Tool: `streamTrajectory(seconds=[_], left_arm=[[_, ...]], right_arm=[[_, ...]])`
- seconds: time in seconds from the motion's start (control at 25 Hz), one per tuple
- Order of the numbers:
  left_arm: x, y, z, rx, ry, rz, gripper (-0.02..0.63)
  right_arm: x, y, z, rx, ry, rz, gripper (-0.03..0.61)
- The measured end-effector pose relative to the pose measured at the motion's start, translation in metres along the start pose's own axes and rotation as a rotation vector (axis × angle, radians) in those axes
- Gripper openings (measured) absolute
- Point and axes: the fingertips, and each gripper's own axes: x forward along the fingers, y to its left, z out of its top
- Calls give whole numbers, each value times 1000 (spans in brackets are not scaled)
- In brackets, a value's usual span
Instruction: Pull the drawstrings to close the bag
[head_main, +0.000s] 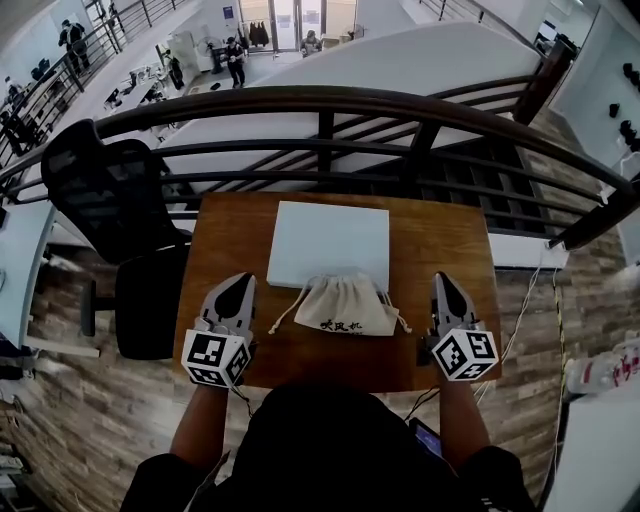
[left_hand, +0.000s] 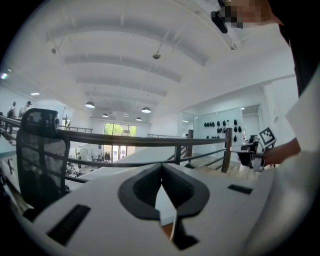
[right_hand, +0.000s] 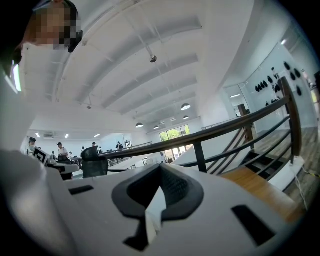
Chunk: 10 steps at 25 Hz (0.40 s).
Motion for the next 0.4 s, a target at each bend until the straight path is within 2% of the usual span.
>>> streamTrajectory(seconds=[0.4], left_arm=[[7, 3, -12, -20, 45, -8, 14]], right_arm=[[8, -1, -3, 12, 28, 26, -8]])
